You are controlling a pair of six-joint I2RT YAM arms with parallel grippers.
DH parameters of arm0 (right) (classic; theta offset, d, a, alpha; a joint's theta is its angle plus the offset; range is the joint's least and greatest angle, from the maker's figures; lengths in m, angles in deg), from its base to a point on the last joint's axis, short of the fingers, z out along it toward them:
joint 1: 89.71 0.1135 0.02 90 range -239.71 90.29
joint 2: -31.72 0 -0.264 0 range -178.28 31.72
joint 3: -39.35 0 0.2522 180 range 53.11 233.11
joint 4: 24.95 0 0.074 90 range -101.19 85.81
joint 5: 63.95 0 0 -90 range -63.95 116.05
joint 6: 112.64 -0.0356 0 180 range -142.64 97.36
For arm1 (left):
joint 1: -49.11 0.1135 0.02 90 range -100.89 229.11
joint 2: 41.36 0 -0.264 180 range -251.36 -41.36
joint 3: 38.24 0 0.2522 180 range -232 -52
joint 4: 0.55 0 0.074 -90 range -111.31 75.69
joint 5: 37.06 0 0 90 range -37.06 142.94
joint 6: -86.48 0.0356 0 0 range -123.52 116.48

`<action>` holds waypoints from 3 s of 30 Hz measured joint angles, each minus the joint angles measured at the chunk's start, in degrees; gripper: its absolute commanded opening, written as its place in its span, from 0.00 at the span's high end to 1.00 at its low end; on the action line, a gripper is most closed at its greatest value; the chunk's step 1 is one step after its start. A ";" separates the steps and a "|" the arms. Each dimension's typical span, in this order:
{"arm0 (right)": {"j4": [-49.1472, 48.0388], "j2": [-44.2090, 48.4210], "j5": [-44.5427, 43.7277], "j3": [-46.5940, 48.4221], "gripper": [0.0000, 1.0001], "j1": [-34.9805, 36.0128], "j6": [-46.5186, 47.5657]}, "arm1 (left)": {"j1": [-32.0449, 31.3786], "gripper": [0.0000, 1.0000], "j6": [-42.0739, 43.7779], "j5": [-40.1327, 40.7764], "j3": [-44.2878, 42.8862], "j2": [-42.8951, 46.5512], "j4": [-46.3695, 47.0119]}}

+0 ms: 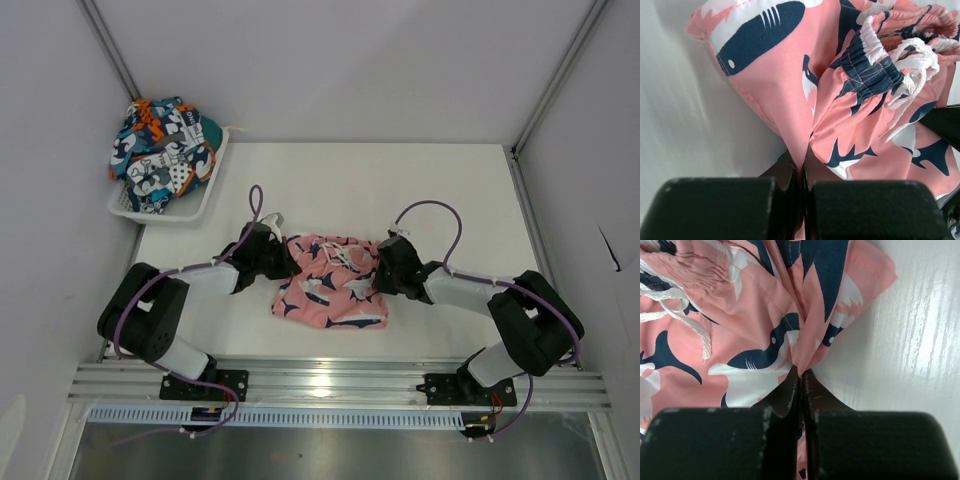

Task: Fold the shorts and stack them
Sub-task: Fold the shorts, then neatly place the folded shorts to the corner

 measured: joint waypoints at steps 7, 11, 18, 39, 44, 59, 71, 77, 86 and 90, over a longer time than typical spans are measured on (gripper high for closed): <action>-0.68 0.00 2.01 -0.42 1.00 -1.75 -0.20 | 1.18 1.00 -0.09 -2.95 0.00 -1.90 0.48; -0.70 0.00 2.69 -0.42 1.00 -2.27 -0.11 | 1.29 1.00 -0.04 -3.87 0.00 -2.12 0.63; 0.44 -0.46 4.87 0.74 1.00 -4.55 1.97 | 1.33 0.99 -0.61 -4.83 -0.22 -2.32 1.31; 9.86 -11.26 8.46 16.13 0.92 -28.94 8.46 | -8.72 0.79 -9.53 -1.16 -27.19 -26.99 6.64; 12.76 -13.60 8.74 21.35 0.50 -34.29 9.64 | -11.39 0.12 -13.42 0.63 -32.24 -30.97 6.82; 18.45 19.45 11.65 13.97 0.90 -36.52 7.61 | -12.61 0.01 -13.07 7.67 -26.18 -8.55 -1.99; 6.93 13.18 33.68 -4.26 1.00 -36.44 2.80 | -23.82 0.09 -19.41 3.23 -16.41 -10.16 9.11; 4.13 4.81 32.72 -4.81 1.00 -37.99 3.69 | -25.46 0.09 -20.70 2.19 -16.48 -16.22 13.73; 0.94 1.49 29.75 -4.85 1.00 -40.83 4.15 | -24.44 0.09 -23.43 2.86 -17.53 -22.71 16.37; 1.38 1.44 29.24 -4.48 1.00 -43.01 4.79 | -23.06 0.09 -26.01 1.92 -16.87 -24.70 21.81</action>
